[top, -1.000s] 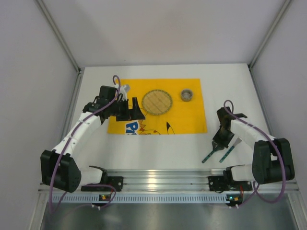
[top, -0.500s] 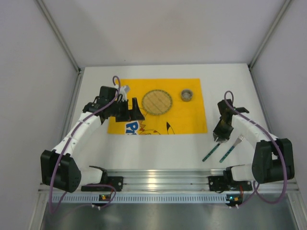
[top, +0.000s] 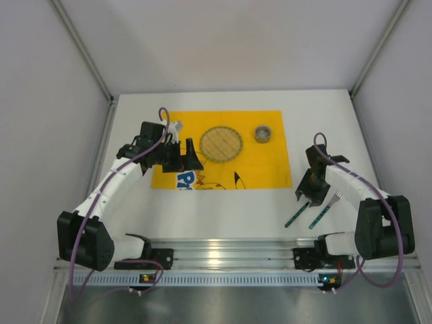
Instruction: Set the dinner table for one person
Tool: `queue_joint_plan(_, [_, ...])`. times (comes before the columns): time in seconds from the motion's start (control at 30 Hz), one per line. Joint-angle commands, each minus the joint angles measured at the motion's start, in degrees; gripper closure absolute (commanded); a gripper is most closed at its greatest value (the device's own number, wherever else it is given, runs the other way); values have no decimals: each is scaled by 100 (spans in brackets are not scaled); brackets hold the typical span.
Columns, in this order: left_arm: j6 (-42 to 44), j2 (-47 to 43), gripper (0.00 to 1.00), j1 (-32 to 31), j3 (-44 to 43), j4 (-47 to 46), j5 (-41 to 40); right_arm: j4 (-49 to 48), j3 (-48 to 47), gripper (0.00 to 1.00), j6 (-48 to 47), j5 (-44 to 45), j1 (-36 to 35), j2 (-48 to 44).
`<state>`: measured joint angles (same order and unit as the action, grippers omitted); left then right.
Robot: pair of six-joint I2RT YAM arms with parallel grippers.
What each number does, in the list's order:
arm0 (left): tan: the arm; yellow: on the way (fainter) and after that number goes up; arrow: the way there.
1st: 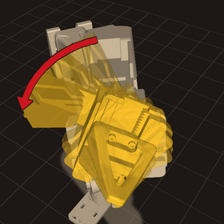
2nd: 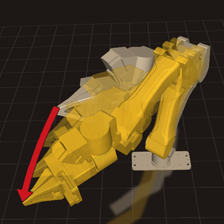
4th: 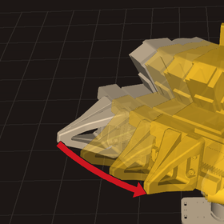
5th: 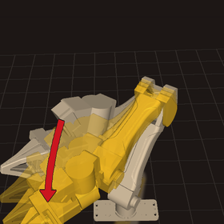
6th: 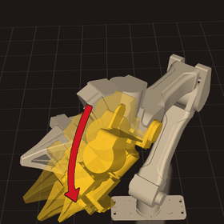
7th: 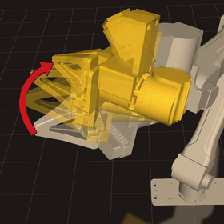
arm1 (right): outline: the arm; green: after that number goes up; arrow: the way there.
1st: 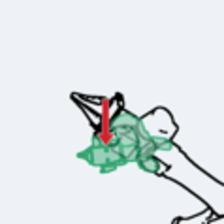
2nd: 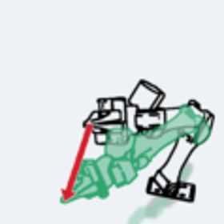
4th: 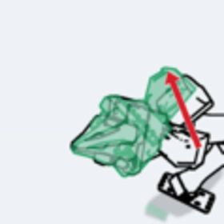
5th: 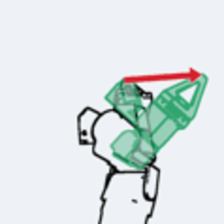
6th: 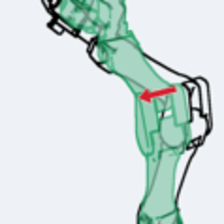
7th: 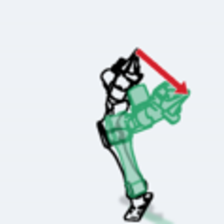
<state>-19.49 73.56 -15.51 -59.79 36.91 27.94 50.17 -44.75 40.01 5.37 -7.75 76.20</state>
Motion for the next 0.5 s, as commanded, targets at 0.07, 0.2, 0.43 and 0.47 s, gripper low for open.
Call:
queue_joint_plan(0.07, [103,-26,2,4,-165,89,1,-472,449,53,68,-202,-16,132])
queue_joint_plan(0.2, [120,-61,3,4,-121,115,-61,-693,740,57,174,-308,-16,140])
queue_joint_plan(0.43, [120,-105,2,4,-33,80,-105,-649,459,100,-98,-194,-16,386])
queue_joint_plan(0.47, [120,-105,2,4,-33,80,-114,-536,380,100,-142,-185,-25,378])
